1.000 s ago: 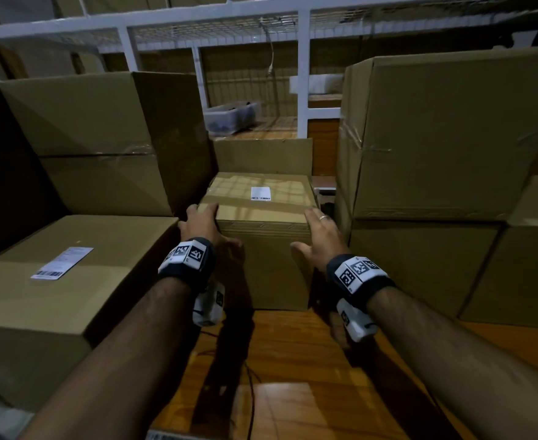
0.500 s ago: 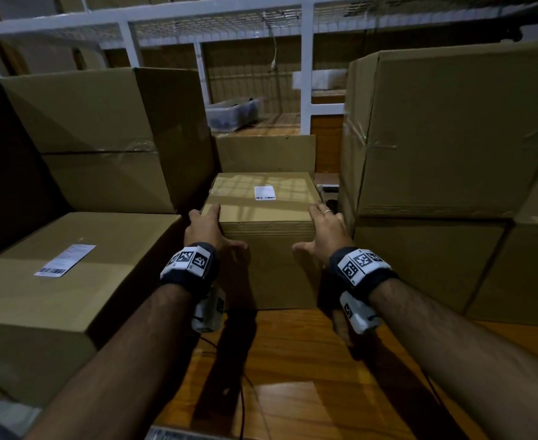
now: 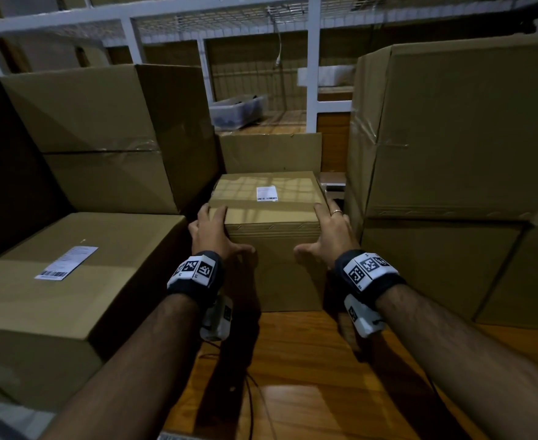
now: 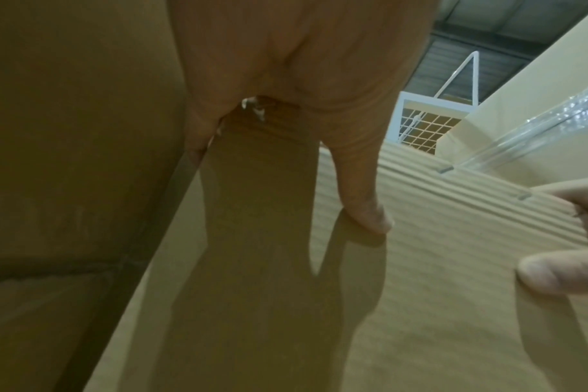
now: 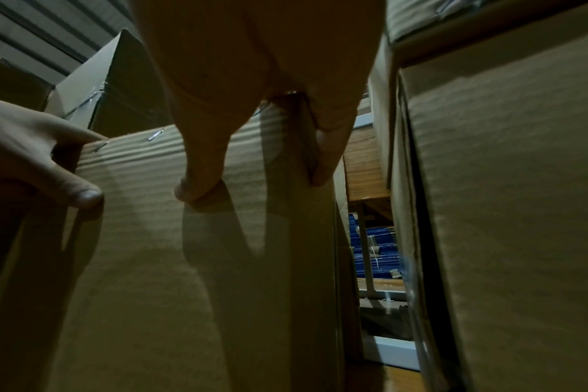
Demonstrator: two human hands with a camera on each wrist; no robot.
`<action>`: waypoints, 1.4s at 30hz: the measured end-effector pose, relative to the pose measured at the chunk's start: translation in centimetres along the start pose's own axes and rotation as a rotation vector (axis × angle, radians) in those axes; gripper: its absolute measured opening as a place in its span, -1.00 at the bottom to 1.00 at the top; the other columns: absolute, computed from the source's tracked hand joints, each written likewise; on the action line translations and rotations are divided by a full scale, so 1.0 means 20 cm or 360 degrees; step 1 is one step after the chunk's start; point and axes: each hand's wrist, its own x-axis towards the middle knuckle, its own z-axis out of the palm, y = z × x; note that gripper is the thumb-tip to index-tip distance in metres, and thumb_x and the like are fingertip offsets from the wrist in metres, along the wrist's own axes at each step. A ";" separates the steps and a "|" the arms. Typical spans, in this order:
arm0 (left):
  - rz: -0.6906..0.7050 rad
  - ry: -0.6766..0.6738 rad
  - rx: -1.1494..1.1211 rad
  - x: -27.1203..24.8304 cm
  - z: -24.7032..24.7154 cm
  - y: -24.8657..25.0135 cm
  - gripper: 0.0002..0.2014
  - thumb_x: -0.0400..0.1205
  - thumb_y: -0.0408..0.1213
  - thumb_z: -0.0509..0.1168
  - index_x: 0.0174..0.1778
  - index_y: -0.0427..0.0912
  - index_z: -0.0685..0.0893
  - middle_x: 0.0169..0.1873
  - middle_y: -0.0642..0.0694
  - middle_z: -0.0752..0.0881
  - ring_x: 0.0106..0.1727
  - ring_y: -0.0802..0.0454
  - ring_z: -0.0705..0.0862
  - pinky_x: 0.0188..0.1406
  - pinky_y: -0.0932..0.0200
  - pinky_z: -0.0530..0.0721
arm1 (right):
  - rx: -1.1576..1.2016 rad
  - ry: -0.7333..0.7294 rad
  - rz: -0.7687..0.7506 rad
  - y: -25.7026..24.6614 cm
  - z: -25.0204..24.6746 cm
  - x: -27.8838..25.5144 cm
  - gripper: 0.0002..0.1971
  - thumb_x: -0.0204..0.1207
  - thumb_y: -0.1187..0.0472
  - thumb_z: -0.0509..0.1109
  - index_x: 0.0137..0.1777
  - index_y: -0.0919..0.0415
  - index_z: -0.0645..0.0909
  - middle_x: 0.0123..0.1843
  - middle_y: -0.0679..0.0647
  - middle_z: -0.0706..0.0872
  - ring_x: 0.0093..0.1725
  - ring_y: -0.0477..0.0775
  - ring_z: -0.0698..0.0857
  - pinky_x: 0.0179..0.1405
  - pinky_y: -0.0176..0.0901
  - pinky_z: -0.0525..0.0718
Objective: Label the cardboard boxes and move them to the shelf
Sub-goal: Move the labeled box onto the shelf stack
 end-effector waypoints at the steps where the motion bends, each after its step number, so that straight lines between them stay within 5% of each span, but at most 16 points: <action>1: 0.0012 0.0016 0.0004 0.00 0.00 0.00 0.08 0.16 0.03 0.67 0.59 0.02 0.28 0.63 -0.13 0.10 0.57 -0.29 0.13 0.50 -0.25 0.32 | 0.0011 -0.0007 0.0004 0.00 0.00 0.00 0.05 0.14 -0.14 0.69 0.59 0.04 0.24 0.69 0.14 0.10 0.56 0.27 0.26 0.40 0.22 0.46; 18: -0.0086 -0.0087 0.0080 0.04 -0.04 0.00 0.16 0.13 0.01 0.69 0.62 0.01 0.20 0.63 -0.19 0.07 0.57 -0.32 0.21 0.50 -0.25 0.34 | 0.0086 -0.0067 0.0017 -0.04 -0.02 0.02 0.10 0.07 -0.13 0.73 0.59 0.05 0.26 0.67 0.20 0.14 0.57 0.28 0.26 0.45 0.20 0.46; 24: -0.0150 -0.0071 0.0027 0.03 -0.05 0.02 0.16 0.10 -0.01 0.71 0.59 -0.02 0.24 0.58 -0.21 0.16 0.54 -0.31 0.26 0.47 -0.25 0.39 | 0.0236 -0.0100 0.0135 -0.05 -0.03 0.02 0.11 0.01 -0.07 0.76 0.56 0.07 0.28 0.47 0.19 0.43 0.47 0.24 0.38 0.35 0.15 0.53; 42: -0.0137 -0.0012 -0.0093 -0.21 -0.23 0.08 0.02 0.09 -0.03 0.71 0.44 -0.15 0.37 0.47 -0.30 0.28 0.47 -0.38 0.29 0.38 -0.31 0.45 | 0.0194 -0.0033 0.0050 -0.11 -0.20 -0.22 -0.01 0.01 -0.19 0.72 0.42 0.20 0.43 0.31 0.21 0.56 0.34 0.22 0.46 0.30 0.15 0.57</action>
